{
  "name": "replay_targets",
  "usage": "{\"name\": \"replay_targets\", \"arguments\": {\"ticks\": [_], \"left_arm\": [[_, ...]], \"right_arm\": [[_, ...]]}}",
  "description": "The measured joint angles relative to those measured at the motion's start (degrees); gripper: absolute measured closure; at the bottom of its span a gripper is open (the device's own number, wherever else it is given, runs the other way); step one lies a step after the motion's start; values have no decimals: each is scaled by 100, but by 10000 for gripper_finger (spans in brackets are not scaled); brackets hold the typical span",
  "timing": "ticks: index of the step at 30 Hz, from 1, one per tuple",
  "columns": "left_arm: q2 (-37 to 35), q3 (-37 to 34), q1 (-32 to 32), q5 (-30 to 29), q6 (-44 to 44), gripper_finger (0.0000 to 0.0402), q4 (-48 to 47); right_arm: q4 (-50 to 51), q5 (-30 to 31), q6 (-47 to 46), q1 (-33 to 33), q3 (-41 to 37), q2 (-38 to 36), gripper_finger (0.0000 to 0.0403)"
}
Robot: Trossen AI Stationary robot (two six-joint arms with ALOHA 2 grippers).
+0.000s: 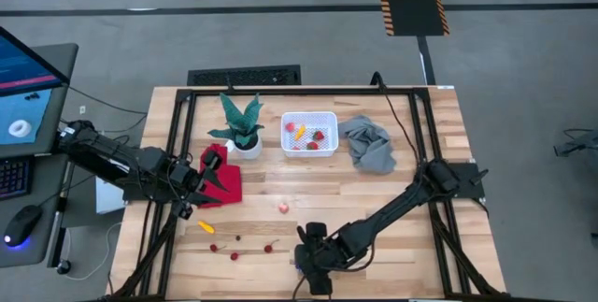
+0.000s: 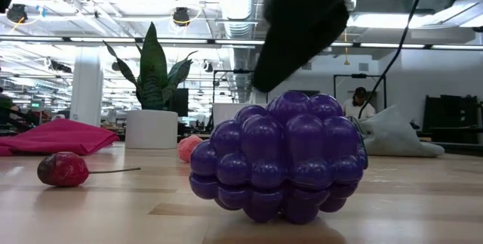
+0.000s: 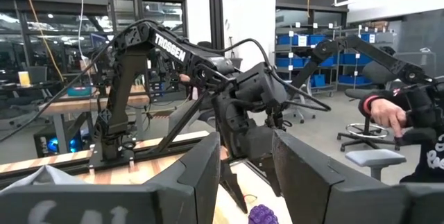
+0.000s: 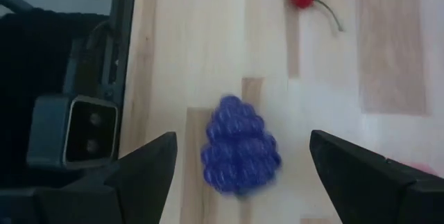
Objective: Pick and placing Produce into tupperware
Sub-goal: Put the violet grapes into the white bin
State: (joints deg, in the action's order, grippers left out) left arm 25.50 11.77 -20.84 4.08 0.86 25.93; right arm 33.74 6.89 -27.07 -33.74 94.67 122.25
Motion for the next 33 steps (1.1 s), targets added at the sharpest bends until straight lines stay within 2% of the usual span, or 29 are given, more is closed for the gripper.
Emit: {"name": "replay_targets", "arguments": {"ticks": [14,24,33], "left_arm": [[2,2,1,2,-2,277,-51],[2,2,2,2,-1,277,-64],[2,2,2,2,-2,277,-75]], "right_arm": [[-116,-438,-89,12,19,608,62],[-120,-444,-71,13,33,561,131],[117,-406,352,48,559,549,171]]}}
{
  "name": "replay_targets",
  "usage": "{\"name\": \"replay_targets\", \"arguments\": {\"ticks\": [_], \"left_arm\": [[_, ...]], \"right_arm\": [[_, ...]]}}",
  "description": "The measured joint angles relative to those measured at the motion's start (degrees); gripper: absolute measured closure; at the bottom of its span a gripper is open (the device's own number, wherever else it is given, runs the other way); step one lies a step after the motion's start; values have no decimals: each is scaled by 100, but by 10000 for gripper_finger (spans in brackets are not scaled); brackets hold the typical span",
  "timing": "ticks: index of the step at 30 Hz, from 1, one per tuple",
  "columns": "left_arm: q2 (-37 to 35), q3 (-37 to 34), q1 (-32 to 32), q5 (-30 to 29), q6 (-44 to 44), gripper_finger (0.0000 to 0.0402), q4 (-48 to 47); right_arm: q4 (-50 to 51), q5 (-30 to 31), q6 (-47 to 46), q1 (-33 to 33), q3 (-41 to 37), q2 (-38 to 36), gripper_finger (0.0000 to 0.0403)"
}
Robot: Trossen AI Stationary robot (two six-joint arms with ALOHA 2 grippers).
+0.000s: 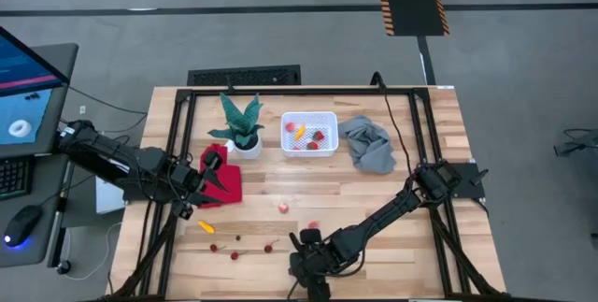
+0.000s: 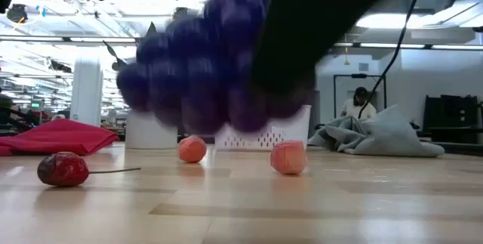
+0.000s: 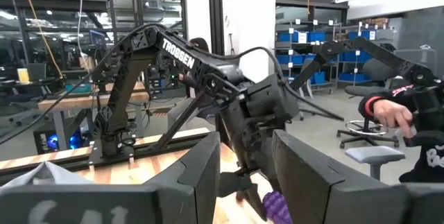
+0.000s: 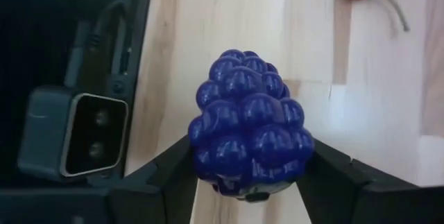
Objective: Pick and placing Produce into tupperware
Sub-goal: Put the violet grapes into the white bin
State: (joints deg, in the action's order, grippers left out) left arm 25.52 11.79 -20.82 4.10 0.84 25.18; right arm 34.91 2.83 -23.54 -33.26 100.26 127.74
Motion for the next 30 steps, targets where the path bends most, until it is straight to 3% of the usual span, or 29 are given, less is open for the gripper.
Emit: {"name": "replay_targets", "arguments": {"ticks": [8,18,30], "left_arm": [[0,0,0,0,0,277,-1],[-2,0,0,-2,-37,277,-58],[-1,0,0,-13,-37,277,-89]], "right_arm": [[800,176,533,145,658,-7,172],[1030,193,1596,457,1324,-115,172],[915,212,2500,728,1391,-1663,172]]}}
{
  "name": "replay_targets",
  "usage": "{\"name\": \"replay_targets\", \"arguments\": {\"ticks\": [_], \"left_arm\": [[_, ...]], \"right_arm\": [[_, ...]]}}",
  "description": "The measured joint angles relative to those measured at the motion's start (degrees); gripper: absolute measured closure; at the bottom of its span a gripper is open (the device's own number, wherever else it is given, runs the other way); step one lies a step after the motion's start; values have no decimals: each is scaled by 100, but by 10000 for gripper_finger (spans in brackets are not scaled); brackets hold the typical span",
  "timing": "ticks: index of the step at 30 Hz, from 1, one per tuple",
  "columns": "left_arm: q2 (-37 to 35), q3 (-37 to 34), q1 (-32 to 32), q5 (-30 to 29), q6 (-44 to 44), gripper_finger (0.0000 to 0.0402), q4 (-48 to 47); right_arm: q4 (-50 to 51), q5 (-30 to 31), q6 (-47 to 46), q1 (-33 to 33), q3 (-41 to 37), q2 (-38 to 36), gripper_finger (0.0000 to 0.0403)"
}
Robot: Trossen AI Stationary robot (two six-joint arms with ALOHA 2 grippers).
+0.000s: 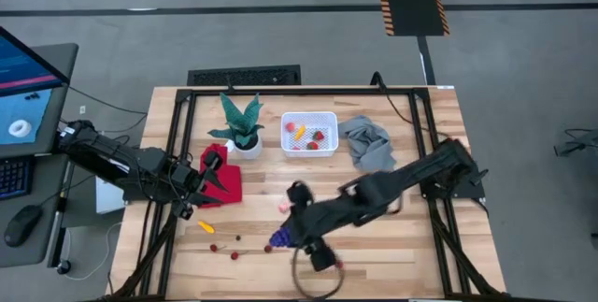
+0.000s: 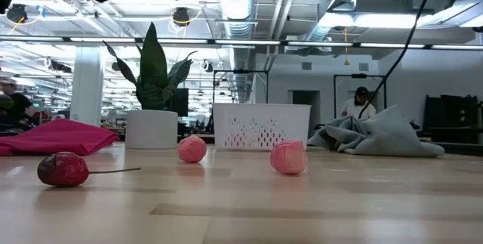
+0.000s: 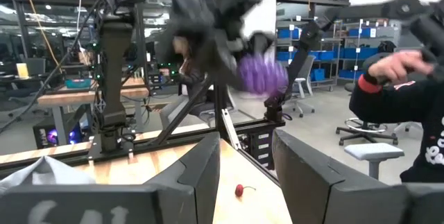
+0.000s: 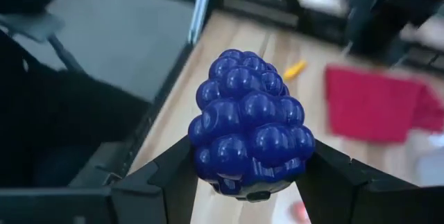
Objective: Pick and placing Produce into tupperware
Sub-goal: Put the violet grapes into the white bin
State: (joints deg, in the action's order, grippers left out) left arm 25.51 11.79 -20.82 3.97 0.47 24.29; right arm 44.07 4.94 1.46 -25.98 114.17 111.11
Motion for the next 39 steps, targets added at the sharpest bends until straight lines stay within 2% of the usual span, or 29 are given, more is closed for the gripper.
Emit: {"name": "replay_targets", "arguments": {"ticks": [9,22,26,34,39], "left_arm": [[-1,0,-1,-16,0,277,-14],[-1,0,0,-15,-3,277,-57],[-1,0,0,-15,-8,277,-55],[-1,0,-1,-15,-7,277,-52],[0,0,0,-20,-68,277,-52]], "right_arm": [[-132,283,713,303,0,-1249,172],[-121,339,992,1097,0,-2556,172],[-121,851,1112,1507,0,-2893,172],[-117,1875,1059,2641,0,-3042,172],[-59,1853,805,3545,0,-2751,172]]}}
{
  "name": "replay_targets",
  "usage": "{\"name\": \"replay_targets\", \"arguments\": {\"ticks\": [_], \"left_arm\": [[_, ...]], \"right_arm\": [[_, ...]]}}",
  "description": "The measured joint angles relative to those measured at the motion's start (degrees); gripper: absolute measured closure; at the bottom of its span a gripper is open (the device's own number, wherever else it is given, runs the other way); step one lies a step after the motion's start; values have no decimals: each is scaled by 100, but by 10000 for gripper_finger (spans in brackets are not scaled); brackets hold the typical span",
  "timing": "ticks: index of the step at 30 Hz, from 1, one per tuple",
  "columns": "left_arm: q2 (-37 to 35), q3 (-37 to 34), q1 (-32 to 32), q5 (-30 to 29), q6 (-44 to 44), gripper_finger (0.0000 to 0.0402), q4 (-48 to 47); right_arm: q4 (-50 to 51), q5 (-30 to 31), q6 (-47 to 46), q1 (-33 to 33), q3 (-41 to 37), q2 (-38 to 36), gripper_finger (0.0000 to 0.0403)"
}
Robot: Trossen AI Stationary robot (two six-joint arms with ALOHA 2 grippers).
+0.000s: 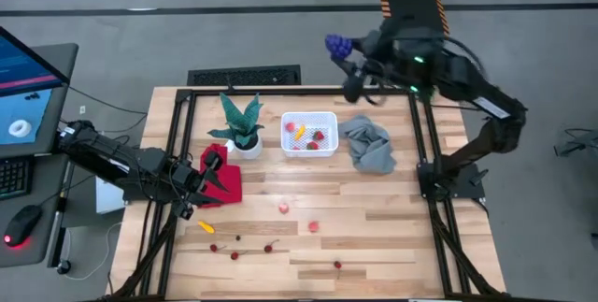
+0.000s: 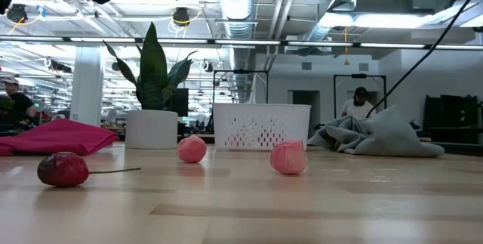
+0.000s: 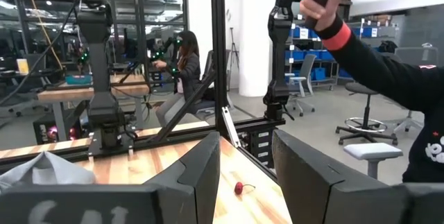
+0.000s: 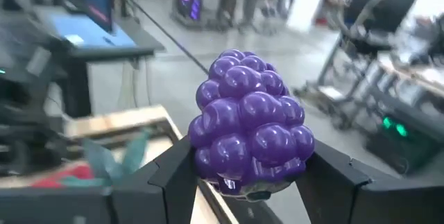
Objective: Pick and placing Produce into tupperware
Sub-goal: Put the violet grapes into the white bin
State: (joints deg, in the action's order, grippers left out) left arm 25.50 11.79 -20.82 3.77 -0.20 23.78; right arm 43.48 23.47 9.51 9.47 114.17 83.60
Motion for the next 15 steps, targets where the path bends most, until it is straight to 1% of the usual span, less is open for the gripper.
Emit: {"name": "replay_targets", "arguments": {"ticks": [5,9,12,15], "left_arm": [[0,0,0,-4,-3,277,-32],[-1,2,0,-6,-72,277,-68],[1,2,0,-4,-157,277,-113],[1,2,0,-6,-182,277,-136]], "right_arm": [[163,-644,-419,686,0,449,172],[595,-959,-684,1130,-2,949,172],[896,-1177,-847,1386,-4,1309,172],[1114,-1492,-942,1488,-2,1672,172]]}}
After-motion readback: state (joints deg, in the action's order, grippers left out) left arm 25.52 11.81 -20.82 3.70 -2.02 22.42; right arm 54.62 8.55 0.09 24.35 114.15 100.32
